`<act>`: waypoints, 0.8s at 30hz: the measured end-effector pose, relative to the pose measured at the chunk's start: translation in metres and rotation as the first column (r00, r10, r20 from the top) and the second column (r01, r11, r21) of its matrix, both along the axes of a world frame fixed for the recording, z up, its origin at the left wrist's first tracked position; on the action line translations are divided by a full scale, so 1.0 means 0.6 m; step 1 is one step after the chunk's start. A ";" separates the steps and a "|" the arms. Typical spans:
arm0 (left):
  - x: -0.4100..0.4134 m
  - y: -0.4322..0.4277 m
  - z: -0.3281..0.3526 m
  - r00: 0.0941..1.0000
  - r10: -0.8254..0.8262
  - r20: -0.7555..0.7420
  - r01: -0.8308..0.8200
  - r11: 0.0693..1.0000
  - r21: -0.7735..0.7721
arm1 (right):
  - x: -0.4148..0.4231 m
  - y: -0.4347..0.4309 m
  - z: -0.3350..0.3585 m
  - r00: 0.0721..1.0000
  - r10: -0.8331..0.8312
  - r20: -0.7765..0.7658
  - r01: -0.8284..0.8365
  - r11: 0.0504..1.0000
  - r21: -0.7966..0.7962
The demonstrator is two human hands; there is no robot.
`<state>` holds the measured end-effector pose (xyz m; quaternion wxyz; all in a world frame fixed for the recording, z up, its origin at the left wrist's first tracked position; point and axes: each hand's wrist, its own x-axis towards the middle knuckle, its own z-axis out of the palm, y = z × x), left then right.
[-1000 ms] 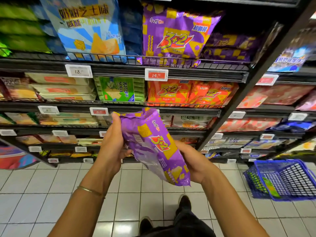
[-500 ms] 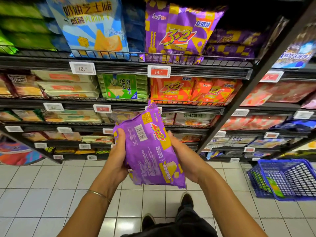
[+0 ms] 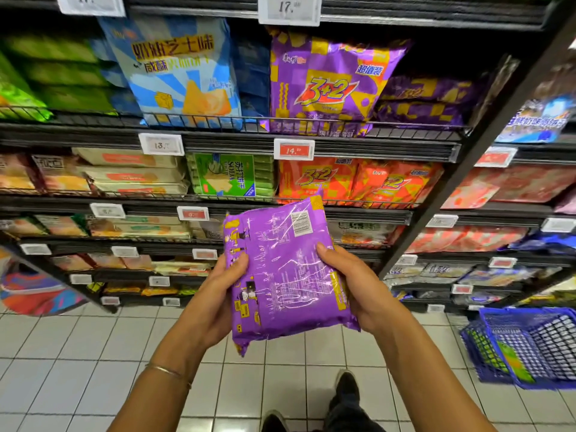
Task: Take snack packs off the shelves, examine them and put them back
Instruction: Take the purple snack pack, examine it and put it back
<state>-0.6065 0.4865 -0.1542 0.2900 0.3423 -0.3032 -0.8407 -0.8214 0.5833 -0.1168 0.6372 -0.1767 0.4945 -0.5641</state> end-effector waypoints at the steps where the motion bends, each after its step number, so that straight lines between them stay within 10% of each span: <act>1: 0.000 0.001 0.000 1.000 -0.017 0.010 0.017 1.000 -0.005 | 0.000 -0.001 0.001 1.000 0.006 -0.017 -0.006 1.000 -0.003; 11: 0.003 0.003 0.017 0.986 0.079 0.146 -0.029 0.949 -0.315 | -0.022 0.004 -0.008 0.950 0.084 -0.302 -0.095 0.995 -0.023; 20: -0.001 0.005 0.041 0.994 -0.010 -0.111 -0.030 0.936 -0.350 | -0.011 -0.017 -0.014 0.980 -0.159 0.122 0.161 0.987 0.001; 24: -0.008 -0.011 0.018 0.998 -0.038 0.043 0.054 0.868 -0.493 | 0.024 -0.022 -0.004 0.944 -0.103 0.315 0.106 0.994 0.007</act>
